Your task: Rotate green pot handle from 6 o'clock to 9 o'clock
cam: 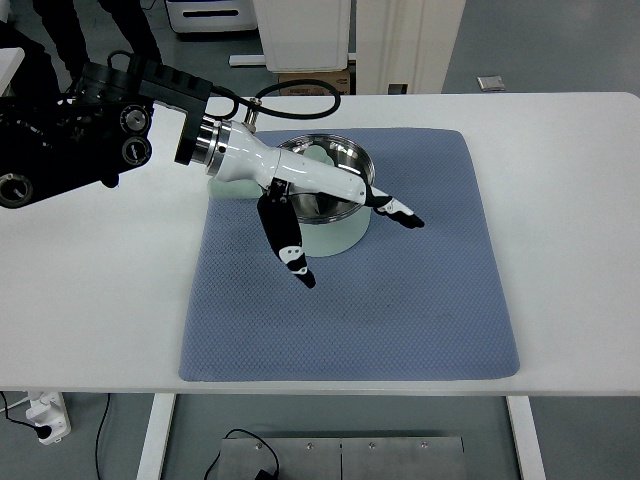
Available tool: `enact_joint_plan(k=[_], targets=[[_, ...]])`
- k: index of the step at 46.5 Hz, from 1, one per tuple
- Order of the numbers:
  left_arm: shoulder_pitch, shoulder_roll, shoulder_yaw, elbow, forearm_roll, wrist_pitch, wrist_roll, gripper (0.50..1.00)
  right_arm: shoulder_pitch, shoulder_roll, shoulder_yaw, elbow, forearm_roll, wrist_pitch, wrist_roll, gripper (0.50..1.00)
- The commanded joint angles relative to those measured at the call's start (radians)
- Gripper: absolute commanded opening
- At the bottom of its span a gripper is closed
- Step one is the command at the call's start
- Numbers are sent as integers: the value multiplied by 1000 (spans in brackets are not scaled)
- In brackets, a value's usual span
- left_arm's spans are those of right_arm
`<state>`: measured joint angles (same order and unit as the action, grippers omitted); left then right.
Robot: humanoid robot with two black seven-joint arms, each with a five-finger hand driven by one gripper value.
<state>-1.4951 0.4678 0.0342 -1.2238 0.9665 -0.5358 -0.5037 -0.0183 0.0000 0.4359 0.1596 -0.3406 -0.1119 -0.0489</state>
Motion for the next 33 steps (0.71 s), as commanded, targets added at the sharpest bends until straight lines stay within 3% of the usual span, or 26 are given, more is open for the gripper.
enact_joint_plan(k=[1, 12, 33], targets=[[18, -2, -16, 61, -119, 37, 4, 1000, 0, 0, 0, 0, 0, 0, 0, 1000], [55, -15, -17, 199, -452, 106, 8, 1000, 0, 0, 1, 0, 0, 0, 0, 1000], [185, -28, -17, 414, -937, 235, 94, 1000, 0, 0, 0, 0, 0, 0, 0, 1000]])
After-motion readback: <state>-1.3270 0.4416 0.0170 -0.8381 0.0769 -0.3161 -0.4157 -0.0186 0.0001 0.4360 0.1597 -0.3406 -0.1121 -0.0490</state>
